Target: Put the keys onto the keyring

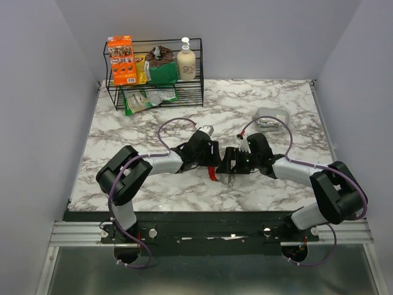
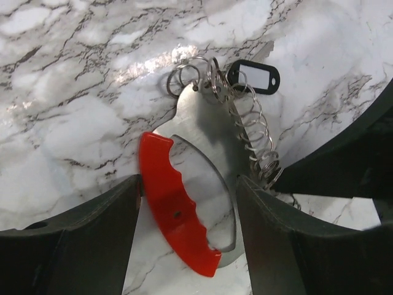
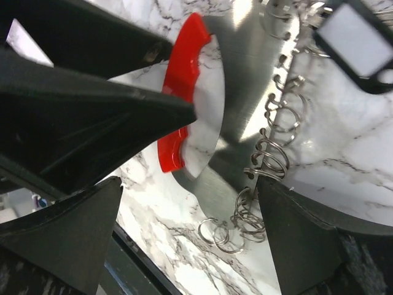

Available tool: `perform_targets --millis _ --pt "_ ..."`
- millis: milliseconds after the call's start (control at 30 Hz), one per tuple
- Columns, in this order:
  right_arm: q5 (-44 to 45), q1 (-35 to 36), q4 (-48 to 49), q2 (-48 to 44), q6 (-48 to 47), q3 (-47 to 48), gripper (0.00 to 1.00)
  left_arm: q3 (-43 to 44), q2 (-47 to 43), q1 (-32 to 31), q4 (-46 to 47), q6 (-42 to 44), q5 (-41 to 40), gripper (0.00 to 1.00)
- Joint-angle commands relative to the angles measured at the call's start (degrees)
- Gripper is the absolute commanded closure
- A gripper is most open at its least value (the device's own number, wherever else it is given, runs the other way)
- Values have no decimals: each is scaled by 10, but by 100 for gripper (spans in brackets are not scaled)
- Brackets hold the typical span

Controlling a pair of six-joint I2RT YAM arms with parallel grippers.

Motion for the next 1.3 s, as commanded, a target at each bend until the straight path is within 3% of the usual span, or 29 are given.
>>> perform_targets --millis 0,500,633,800,1000,1267 --pt "-23 11 -14 -11 14 -30 0 26 39 1 -23 19 34 28" --pt "-71 33 84 4 65 -42 0 136 116 2 -33 35 109 28" --pt "-24 38 28 -3 56 -18 0 156 104 6 -61 45 88 29" --pt "33 38 -30 -56 34 -4 0 161 46 23 -86 67 55 28" --pt "17 38 -76 -92 7 14 0 149 -31 40 -148 88 24 27" --pt "69 37 -112 -107 -39 53 0 32 -153 46 -188 68 11 27"
